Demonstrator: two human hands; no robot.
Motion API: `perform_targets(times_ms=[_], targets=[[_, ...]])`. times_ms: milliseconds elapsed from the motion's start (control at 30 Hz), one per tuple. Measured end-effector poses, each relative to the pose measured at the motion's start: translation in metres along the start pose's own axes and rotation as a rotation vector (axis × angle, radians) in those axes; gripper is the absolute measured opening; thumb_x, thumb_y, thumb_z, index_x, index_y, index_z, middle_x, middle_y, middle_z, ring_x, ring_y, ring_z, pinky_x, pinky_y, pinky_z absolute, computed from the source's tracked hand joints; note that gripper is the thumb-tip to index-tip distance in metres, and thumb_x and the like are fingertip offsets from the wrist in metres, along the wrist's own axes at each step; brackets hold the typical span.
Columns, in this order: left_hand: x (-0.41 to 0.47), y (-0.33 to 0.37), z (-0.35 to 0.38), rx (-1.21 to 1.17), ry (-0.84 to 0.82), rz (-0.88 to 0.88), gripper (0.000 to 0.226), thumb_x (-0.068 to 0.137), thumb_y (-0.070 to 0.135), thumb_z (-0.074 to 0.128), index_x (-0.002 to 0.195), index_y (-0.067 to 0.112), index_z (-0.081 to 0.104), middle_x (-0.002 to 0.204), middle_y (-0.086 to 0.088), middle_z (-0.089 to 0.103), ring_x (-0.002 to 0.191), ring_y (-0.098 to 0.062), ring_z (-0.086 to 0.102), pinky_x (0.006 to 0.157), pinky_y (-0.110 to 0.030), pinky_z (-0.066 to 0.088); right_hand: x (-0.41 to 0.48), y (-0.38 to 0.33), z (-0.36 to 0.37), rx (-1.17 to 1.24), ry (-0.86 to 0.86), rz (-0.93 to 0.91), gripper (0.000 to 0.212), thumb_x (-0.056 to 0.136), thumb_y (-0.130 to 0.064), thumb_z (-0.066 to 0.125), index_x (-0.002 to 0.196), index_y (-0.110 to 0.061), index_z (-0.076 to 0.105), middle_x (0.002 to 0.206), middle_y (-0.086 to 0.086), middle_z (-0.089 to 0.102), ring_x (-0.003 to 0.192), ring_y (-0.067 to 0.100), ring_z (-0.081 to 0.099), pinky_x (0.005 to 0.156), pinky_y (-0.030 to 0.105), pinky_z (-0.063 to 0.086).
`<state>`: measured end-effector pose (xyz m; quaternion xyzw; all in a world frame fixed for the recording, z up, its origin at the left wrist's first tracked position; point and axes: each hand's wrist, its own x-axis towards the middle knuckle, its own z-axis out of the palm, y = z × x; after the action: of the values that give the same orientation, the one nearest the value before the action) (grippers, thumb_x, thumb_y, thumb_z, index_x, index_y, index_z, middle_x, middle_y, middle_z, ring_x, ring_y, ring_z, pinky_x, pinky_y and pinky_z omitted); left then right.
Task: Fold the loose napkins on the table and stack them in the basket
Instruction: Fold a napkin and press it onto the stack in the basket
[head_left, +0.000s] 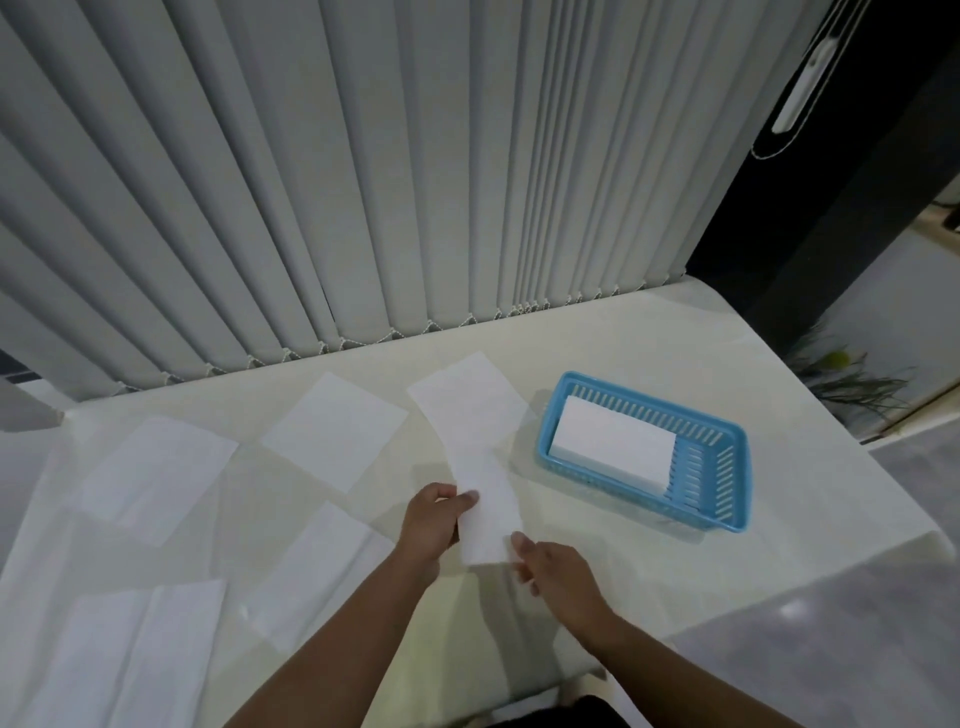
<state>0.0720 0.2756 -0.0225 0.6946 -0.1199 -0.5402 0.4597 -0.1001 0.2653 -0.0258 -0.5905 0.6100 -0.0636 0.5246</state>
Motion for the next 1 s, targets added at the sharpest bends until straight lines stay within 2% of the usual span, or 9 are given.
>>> perform_targets(times_ms=[67,133,233,333,500,667,767,900,1000], targets=[[-0.005,0.003,0.004,-0.155,0.021,0.005,0.017,0.083,0.012,0.069,0.09,0.007,0.055,0.102,-0.018,0.065,0.086,-0.028,0.063,0.085,-0.042,0.054,-0.002,-0.014,0.004,0.215,-0.086,0.166,0.056,0.091,-0.061,0.043,0.086,-0.014,0.072,0.086,0.0,0.072,0.082,0.017,0.064,0.077,0.03,0.048],[-0.01,0.007,0.008,-0.262,0.021,0.024,0.016,0.083,0.007,0.068,0.084,0.008,0.052,0.097,-0.018,0.062,0.087,-0.029,0.062,0.084,-0.041,0.054,0.001,-0.023,0.006,0.465,-0.132,0.284,0.055,0.088,-0.062,0.049,0.092,-0.011,0.07,0.091,0.004,0.072,0.089,0.023,0.065,0.08,0.034,0.049],[-0.019,0.009,0.012,-0.335,0.017,0.065,0.013,0.084,0.004,0.067,0.088,0.006,0.054,0.101,-0.015,0.064,0.093,-0.03,0.065,0.08,-0.036,0.056,0.007,-0.031,0.002,0.871,-0.126,0.328,0.037,0.087,-0.034,0.068,0.109,-0.005,0.063,0.093,0.011,0.065,0.082,0.023,0.06,0.071,0.032,0.051],[-0.025,0.007,0.012,-0.442,-0.006,0.078,0.019,0.087,0.005,0.063,0.106,0.004,0.062,0.108,-0.013,0.07,0.099,-0.027,0.068,0.078,-0.032,0.059,0.011,-0.04,-0.005,1.076,-0.179,0.326,0.034,0.084,-0.016,0.07,0.116,-0.008,0.06,0.1,0.012,0.066,0.081,0.021,0.06,0.062,0.026,0.049],[-0.027,0.011,0.012,-0.626,-0.043,0.042,0.023,0.09,0.007,0.061,0.113,0.003,0.063,0.114,-0.011,0.07,0.101,-0.021,0.067,0.075,-0.025,0.057,0.006,-0.04,-0.006,0.997,-0.276,0.34,0.023,0.08,-0.022,0.076,0.097,-0.012,0.064,0.074,0.002,0.06,0.066,0.013,0.055,0.065,0.026,0.043],[-0.026,0.02,0.017,-0.649,-0.009,0.019,0.021,0.089,0.014,0.063,0.108,0.005,0.064,0.106,-0.008,0.071,0.099,-0.019,0.067,0.08,-0.027,0.053,0.009,-0.04,-0.02,0.941,-0.126,0.214,0.01,0.086,-0.016,0.069,0.088,-0.009,0.061,0.081,0.007,0.065,0.07,0.015,0.059,0.066,0.026,0.047],[-0.018,0.028,0.017,-0.636,0.01,0.016,0.014,0.088,0.017,0.065,0.099,0.009,0.065,0.096,-0.004,0.071,0.091,-0.016,0.067,0.076,-0.026,0.052,0.012,-0.042,-0.037,0.809,-0.04,0.078,0.012,0.087,-0.019,0.069,0.084,-0.01,0.062,0.074,0.006,0.067,0.065,0.014,0.058,0.066,0.026,0.047],[-0.01,0.039,0.027,-0.592,-0.078,0.006,0.009,0.089,0.016,0.064,0.096,0.012,0.061,0.092,-0.002,0.068,0.085,-0.016,0.065,0.075,-0.028,0.051,0.015,-0.041,-0.058,0.648,0.082,-0.026,0.015,0.086,-0.022,0.069,0.08,-0.01,0.063,0.077,0.008,0.067,0.067,0.012,0.06,0.071,0.028,0.048],[-0.007,0.051,0.041,-0.565,-0.161,-0.005,0.006,0.089,0.012,0.063,0.093,0.014,0.059,0.093,-0.002,0.068,0.08,-0.014,0.064,0.075,-0.028,0.051,0.021,-0.038,-0.073,0.677,0.083,-0.018,0.015,0.087,-0.024,0.068,0.081,-0.011,0.061,0.083,0.006,0.064,0.075,0.016,0.06,0.076,0.032,0.049]])
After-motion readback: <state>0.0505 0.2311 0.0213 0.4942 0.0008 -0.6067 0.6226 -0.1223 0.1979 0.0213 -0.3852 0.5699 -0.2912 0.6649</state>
